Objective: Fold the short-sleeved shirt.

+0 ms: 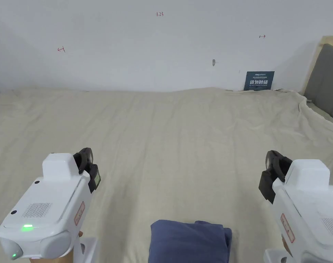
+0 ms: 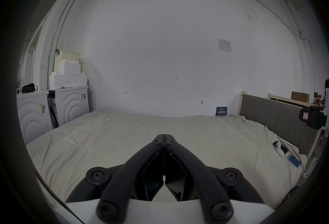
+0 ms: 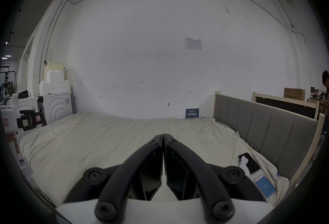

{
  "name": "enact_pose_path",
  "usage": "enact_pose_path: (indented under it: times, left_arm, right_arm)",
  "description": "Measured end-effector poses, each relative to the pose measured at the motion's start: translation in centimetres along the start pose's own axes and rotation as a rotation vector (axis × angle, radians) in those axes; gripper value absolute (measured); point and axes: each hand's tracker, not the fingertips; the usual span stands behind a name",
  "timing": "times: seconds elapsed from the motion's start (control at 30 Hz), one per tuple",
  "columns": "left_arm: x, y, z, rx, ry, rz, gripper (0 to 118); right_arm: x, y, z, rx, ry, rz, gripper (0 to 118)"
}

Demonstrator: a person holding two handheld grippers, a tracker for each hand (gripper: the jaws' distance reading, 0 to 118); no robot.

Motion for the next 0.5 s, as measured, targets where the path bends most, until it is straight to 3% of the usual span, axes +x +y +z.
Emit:
enact_pose_path:
  times: [0.5]
  left_arm:
    - [-0.6, -3.1, 0.1, -0.091, -0.033, -0.008, 0]
  right_arm:
    - [-5.2, -12.3, -3.3, -0.283, 0.115, -0.035, 0]
